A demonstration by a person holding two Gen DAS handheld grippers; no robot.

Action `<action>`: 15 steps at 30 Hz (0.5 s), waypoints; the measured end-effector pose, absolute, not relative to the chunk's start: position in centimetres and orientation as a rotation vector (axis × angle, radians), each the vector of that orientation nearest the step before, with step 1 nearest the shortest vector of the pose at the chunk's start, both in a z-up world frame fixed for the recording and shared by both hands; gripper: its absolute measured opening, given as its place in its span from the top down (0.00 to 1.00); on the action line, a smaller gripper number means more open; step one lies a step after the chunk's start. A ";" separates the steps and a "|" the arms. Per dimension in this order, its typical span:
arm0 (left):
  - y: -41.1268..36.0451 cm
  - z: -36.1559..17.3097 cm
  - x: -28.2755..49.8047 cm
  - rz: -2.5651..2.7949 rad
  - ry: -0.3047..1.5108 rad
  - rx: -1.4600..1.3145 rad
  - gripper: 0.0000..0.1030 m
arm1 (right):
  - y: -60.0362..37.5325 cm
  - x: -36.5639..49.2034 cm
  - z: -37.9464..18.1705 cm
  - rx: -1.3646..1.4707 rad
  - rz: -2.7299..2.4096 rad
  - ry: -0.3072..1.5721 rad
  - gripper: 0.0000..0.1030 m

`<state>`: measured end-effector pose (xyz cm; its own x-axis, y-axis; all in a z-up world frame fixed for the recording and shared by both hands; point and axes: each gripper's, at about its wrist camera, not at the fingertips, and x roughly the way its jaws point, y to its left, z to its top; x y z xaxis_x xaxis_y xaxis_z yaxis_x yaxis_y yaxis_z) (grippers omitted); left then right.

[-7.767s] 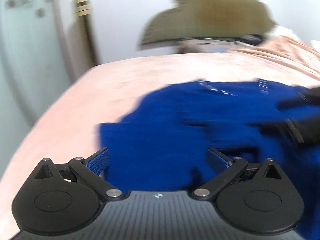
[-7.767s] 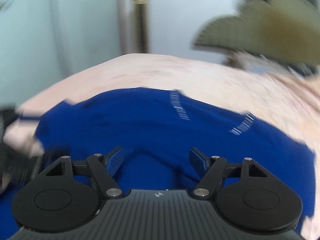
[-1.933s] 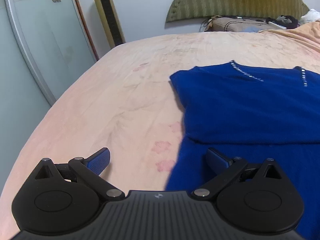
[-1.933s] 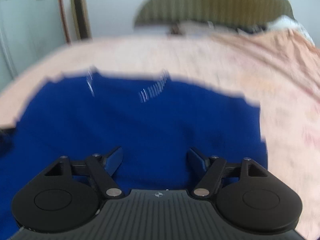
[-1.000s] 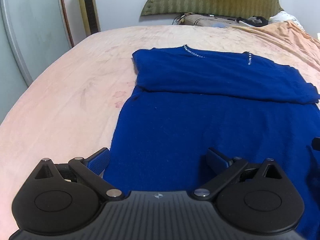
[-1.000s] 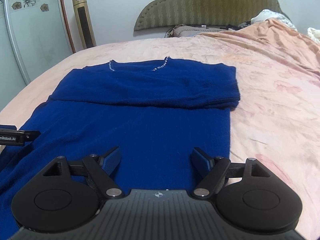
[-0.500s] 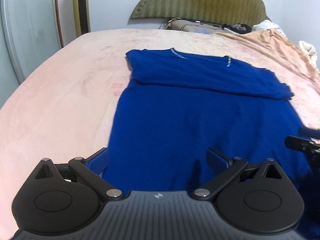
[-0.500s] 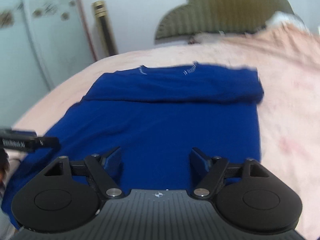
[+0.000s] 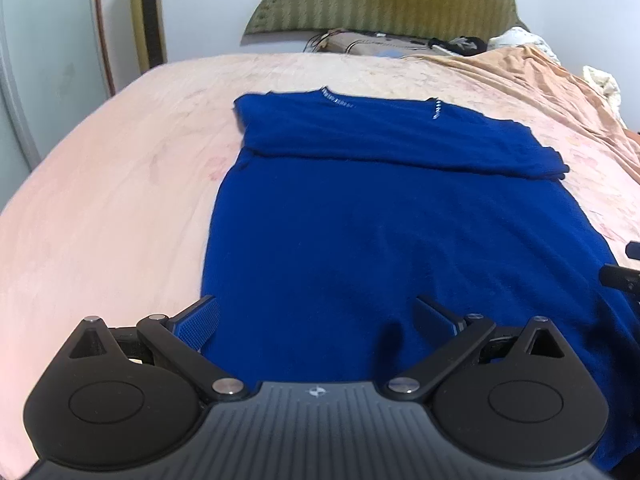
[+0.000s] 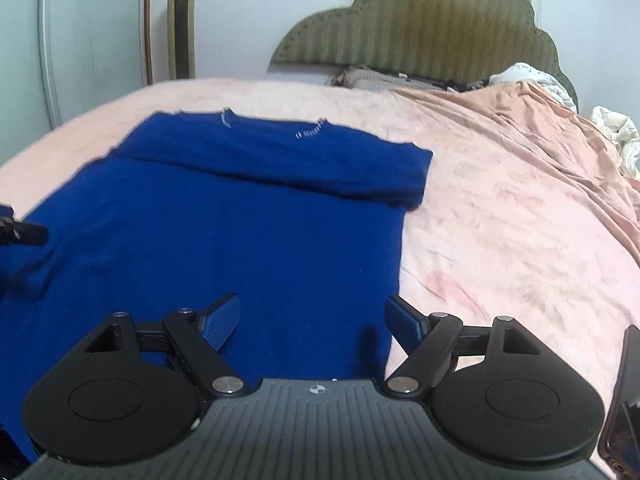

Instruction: Fold small clothes

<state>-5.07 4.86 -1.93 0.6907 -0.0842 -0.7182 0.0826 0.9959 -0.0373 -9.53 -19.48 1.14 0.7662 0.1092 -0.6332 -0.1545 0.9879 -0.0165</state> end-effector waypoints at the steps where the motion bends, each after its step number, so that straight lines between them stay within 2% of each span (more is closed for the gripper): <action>1: 4.9 -2.1 -5.0 -0.091 0.813 -0.017 0.00 | -19.4 -9.5 1.0 -0.054 0.161 0.698 0.17; 5: 4.7 -2.5 -5.1 -0.100 0.835 -0.029 0.00 | -17.7 -9.3 -0.7 -0.124 0.194 0.771 0.16; 15: 4.9 -2.1 -5.5 -0.077 0.827 -0.026 0.00 | -19.1 -9.6 0.3 -0.030 0.129 0.726 0.14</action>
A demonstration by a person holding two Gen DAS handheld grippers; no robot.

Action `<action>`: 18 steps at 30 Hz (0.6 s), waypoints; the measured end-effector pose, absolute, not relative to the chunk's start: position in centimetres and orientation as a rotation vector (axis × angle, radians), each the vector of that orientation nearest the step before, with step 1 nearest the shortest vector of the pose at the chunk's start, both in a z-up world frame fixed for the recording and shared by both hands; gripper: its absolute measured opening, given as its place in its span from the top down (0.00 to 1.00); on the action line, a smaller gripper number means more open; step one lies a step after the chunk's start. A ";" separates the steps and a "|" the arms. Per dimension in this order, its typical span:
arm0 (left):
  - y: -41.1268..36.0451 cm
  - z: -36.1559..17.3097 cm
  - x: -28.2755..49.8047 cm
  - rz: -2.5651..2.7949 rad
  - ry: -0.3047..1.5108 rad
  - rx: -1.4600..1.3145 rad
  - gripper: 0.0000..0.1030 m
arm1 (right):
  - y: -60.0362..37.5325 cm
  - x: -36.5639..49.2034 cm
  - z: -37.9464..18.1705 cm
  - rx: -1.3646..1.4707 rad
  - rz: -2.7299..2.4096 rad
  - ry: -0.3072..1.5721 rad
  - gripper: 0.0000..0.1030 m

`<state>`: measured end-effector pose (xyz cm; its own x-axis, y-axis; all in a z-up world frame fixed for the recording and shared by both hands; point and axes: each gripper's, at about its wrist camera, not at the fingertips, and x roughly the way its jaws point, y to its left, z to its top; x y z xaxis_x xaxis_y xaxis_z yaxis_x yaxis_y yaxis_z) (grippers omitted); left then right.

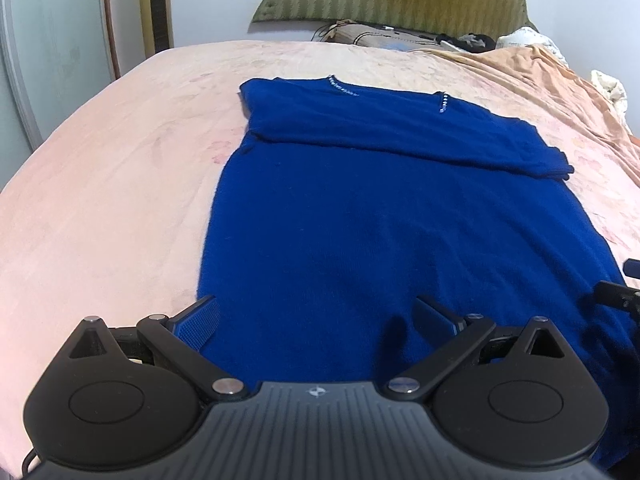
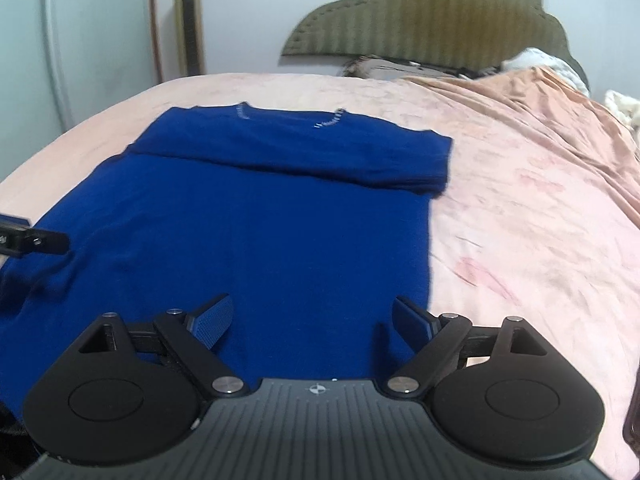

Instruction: Fold small clothes

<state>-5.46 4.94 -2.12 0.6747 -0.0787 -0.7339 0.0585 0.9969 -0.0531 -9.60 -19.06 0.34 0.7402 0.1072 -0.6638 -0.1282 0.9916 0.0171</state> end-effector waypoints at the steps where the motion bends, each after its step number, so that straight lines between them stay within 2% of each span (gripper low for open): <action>1: 5.0 -2.1 -5.4 -0.073 0.827 -0.026 0.00 | -19.6 -9.7 0.3 -0.009 0.121 0.728 0.14; 9: 7.9 -1.5 -6.0 -0.066 0.732 -0.058 0.00 | -23.6 -10.5 -0.4 0.133 0.110 0.763 0.13; 16: 13.6 -3.4 -4.7 -0.117 0.830 -0.344 0.00 | -24.8 -12.1 -1.1 0.216 0.211 0.796 0.13; 18: 13.9 -3.3 -4.7 -0.133 0.827 -0.387 0.00 | -24.1 -12.2 -1.1 0.197 0.239 0.799 0.20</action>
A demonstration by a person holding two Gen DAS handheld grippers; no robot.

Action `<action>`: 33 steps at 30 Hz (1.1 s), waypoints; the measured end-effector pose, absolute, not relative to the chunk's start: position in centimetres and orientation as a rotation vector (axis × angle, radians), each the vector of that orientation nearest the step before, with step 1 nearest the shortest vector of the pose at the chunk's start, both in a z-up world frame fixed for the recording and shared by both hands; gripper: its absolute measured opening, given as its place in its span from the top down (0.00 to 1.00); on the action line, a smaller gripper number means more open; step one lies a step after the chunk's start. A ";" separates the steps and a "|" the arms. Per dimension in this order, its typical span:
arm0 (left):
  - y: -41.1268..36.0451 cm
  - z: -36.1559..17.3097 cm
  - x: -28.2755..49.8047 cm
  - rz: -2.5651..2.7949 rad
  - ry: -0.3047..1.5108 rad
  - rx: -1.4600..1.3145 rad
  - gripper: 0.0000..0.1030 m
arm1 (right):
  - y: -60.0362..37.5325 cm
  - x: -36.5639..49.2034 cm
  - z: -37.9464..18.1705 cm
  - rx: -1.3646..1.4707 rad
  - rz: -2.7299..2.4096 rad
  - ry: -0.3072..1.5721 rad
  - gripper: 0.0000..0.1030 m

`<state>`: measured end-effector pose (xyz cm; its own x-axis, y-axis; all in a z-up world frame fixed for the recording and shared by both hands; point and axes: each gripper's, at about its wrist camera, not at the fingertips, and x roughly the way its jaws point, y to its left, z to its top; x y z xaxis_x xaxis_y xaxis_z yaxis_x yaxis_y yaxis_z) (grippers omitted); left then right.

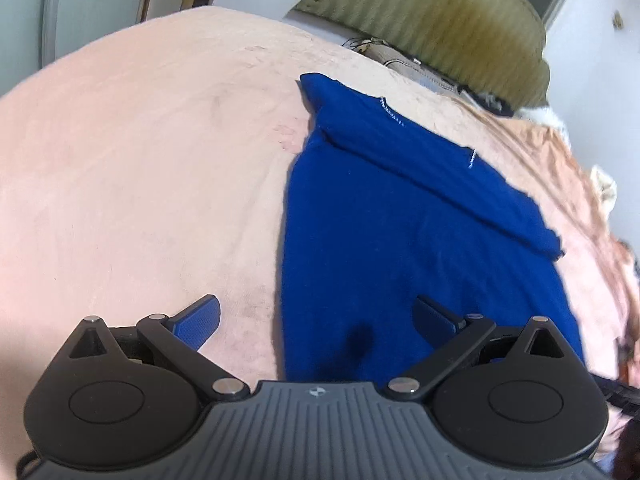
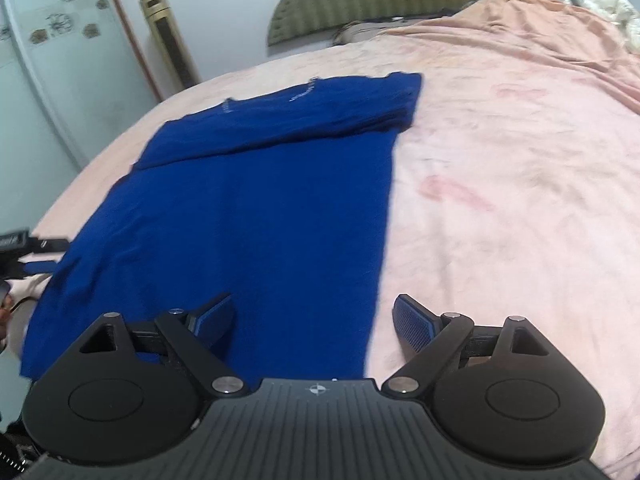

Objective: Fold small clothes
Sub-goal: 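Move the left gripper to the sweater hem and grasp it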

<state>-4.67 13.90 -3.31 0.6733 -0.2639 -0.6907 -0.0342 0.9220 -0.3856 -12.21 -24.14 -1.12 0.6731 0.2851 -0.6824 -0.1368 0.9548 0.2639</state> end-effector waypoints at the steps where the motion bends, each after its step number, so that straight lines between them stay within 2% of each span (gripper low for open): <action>1: 13.8 -3.3 -4.5 -0.157 0.834 -0.390 0.01 | -23.6 -12.2 -1.1 0.178 0.248 0.798 0.22; 3: 13.2 -3.4 -4.2 -0.214 0.846 -0.396 0.01 | -22.5 -11.9 -1.0 0.134 0.271 0.793 0.36; 4: 12.7 -3.5 -4.1 -0.229 0.847 -0.395 0.01 | -22.1 -11.8 -1.0 0.117 0.275 0.793 0.39; 5: 12.2 -3.5 -4.0 -0.255 0.848 -0.393 0.08 | -21.7 -11.6 -1.0 0.103 0.280 0.789 0.44; 6: 11.7 -3.5 -3.8 -0.283 0.850 -0.393 0.17 | -21.4 -11.4 -1.0 0.095 0.286 0.783 0.53; 8: 10.8 -3.7 -3.2 -0.317 0.882 -0.401 0.70 | -21.4 -10.9 -0.9 0.109 0.280 0.782 0.70; 9: 10.5 -4.0 -2.8 -0.328 0.898 -0.402 0.78 | -21.6 -10.6 -0.8 0.123 0.282 0.777 0.78; 10: 10.1 -4.0 -2.5 -0.334 0.898 -0.392 0.89 | -21.7 -10.3 -0.6 0.134 0.285 0.769 0.81; 12: 9.5 -3.7 -2.0 -0.331 0.883 -0.364 0.90 | -21.9 -9.8 0.0 0.142 0.274 0.746 0.88; 16: 8.8 -2.3 -1.2 -0.322 0.818 -0.331 0.90 | -21.9 -8.2 1.3 0.092 0.235 0.686 0.92; 18: 8.5 -1.9 -0.3 -0.295 0.795 -0.302 0.90 | -21.9 -7.1 1.9 0.072 0.214 0.657 1.00; 24: 8.5 -1.9 1.2 -0.211 0.768 -0.233 0.90 | -22.1 -3.4 2.2 0.033 0.140 0.630 0.98; 26: 8.9 -1.7 0.7 -0.244 0.774 -0.249 0.90 | -22.8 -3.4 2.2 0.099 0.157 0.652 0.81; 27: 9.2 -1.6 0.3 -0.264 0.776 -0.260 0.90 | -23.2 -3.8 2.3 0.123 0.167 0.661 0.59; 28: 9.5 -1.5 -0.1 -0.281 0.780 -0.264 0.90 | -23.6 -4.3 2.3 0.139 0.175 0.667 0.45; 29: 9.7 -1.6 -0.5 -0.294 0.788 -0.264 0.88 | -23.9 -5.2 2.3 0.145 0.180 0.664 0.25; 30: 9.9 -1.8 -0.8 -0.301 0.796 -0.263 0.88 | -23.9 -6.1 2.2 0.139 0.186 0.662 0.21; 31: 10.2 -2.0 -1.1 -0.310 0.806 -0.267 0.83 | -24.0 -6.8 2.0 0.130 0.188 0.675 0.23; 33: 10.5 -2.4 -1.5 -0.331 0.828 -0.301 0.68 | -24.1 -8.1 1.4 0.123 0.198 0.716 0.25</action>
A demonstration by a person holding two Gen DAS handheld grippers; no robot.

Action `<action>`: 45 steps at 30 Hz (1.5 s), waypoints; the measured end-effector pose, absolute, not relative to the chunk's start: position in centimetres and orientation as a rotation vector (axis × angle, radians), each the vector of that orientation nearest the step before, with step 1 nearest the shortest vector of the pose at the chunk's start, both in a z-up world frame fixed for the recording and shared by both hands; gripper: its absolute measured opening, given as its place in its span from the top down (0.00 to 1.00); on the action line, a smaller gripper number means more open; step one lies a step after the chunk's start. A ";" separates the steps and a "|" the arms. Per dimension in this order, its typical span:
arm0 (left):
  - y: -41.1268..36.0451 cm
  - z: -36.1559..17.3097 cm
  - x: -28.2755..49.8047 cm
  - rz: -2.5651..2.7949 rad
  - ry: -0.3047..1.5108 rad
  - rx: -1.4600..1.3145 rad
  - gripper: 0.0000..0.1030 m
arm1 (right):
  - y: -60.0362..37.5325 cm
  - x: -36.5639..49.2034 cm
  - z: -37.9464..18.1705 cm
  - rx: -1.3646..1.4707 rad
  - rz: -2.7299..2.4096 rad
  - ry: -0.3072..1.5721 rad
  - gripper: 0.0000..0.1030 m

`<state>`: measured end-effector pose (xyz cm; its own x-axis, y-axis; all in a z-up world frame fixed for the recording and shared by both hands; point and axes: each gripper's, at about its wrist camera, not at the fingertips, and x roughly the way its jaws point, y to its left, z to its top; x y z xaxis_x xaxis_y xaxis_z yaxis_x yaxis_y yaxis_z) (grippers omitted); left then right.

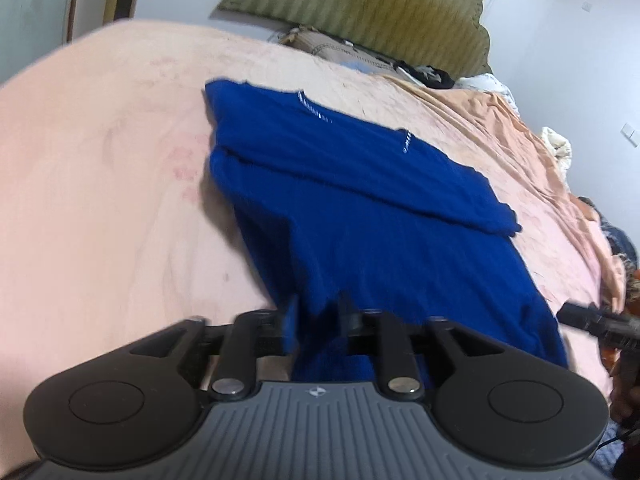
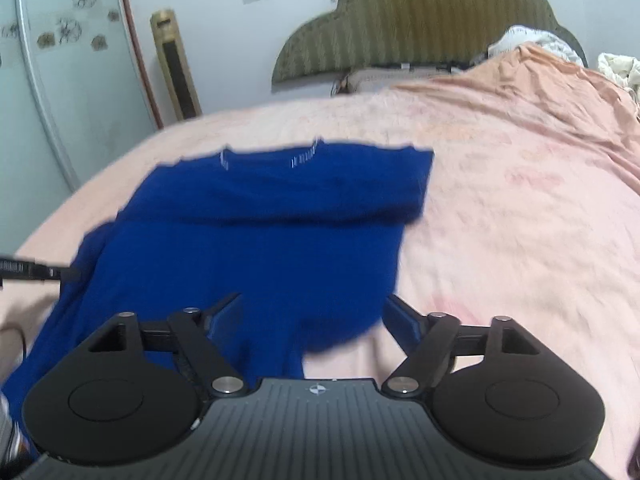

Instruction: Fold small clothes

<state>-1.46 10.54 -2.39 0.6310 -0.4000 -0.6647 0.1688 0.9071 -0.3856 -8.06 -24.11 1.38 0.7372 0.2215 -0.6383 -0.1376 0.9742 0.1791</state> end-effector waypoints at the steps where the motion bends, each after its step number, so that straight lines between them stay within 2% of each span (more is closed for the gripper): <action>1: 10.7 -2.6 -1.5 -0.347 0.838 -0.327 0.50 | -23.9 -8.5 0.9 0.121 0.207 0.740 0.26; 2: 10.7 -2.8 -1.6 -0.368 0.841 -0.360 0.32 | -23.6 -8.5 0.3 0.120 0.222 0.768 0.37; 3: 10.6 -2.9 -1.8 -0.386 0.835 -0.389 0.27 | -23.2 -8.5 -0.3 0.117 0.238 0.791 0.54; 6: 9.2 -2.9 -1.9 -0.433 0.830 -0.378 0.29 | -21.6 -8.1 -0.9 0.081 0.251 0.786 0.91; 7: 8.4 -2.8 -1.8 -0.443 0.828 -0.336 0.48 | -21.1 -7.8 -0.7 0.071 0.253 0.773 0.91; 8: 7.6 -2.7 -1.6 -0.443 0.834 -0.288 0.78 | -20.8 -7.5 -0.3 0.064 0.251 0.747 0.91; 9: 6.8 -2.6 -1.3 -0.435 0.843 -0.242 0.86 | -20.5 -7.1 0.1 0.053 0.244 0.723 0.91; 11: 6.2 -2.6 -0.6 -0.424 0.839 -0.223 0.93 | -20.1 -6.0 0.8 0.029 0.213 0.678 0.92; 18: 6.2 -1.6 1.3 -0.245 0.708 -0.139 0.93 | -20.7 -1.0 1.8 0.009 0.129 0.592 0.89; 21: 6.6 -1.4 0.9 -0.237 0.734 -0.124 0.93 | -21.8 -0.5 1.1 0.081 0.089 0.640 0.65; 23: 7.1 -1.3 -0.1 -0.280 0.748 -0.128 0.90 | -22.4 -1.8 1.1 0.093 0.094 0.630 0.55; 24: 7.2 -1.4 -0.7 -0.299 0.760 -0.127 0.89 | -22.7 -2.7 1.1 0.084 0.096 0.627 0.54; 25: 7.4 -1.5 -1.2 -0.317 0.774 -0.129 0.82 | -23.1 -3.6 1.2 0.070 0.095 0.632 0.53; 26: 7.6 -1.7 -1.8 -0.339 0.794 -0.139 0.68 | -23.4 -4.4 1.2 0.063 0.095 0.641 0.52; 27: 7.7 -1.8 -2.0 -0.356 0.809 -0.154 0.58 | -23.9 -5.1 1.2 0.065 0.098 0.653 0.50; 28: 8.0 -2.1 -2.8 -0.378 0.817 -0.176 0.36 | -24.5 -6.0 1.2 0.078 0.106 0.668 0.49; 29: 8.2 -2.4 -3.6 -0.394 0.820 -0.191 0.23 | -25.2 -6.7 1.0 0.099 0.115 0.690 0.45; 32: 8.6 -2.9 -5.5 -0.462 0.852 -0.209 0.21 | -26.7 -8.9 0.3 0.173 0.145 0.744 0.36; 35: 8.5 -3.6 -7.3 -0.490 0.843 -0.192 0.14 | -27.1 -10.6 -0.8 0.224 0.155 0.780 0.36; 38: 7.4 -3.7 -8.8 -0.502 0.823 -0.083 0.11 | -25.7 -11.9 -1.2 0.173 0.165 0.773 0.36; 39: 6.9 -3.8 -9.3 -0.500 0.817 -0.050 0.11 | -25.0 -12.0 -1.2 0.141 0.173 0.771 0.38; 43: 5.7 -3.9 -10.4 -0.500 0.801 0.028 0.12 | -23.0 -12.0 -1.2 0.039 0.195 0.761 0.65; 45: 6.0 -3.8 -10.2 -0.496 0.801 0.005 0.16 | -23.0 -11.9 -0.9 0.062 0.217 0.761 0.90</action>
<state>-10.22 5.96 -3.83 0.5880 -0.4237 -0.6890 0.4272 0.8860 -0.1803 -11.93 -23.01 -0.94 0.7033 0.2175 -0.6768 -0.1726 0.9758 0.1342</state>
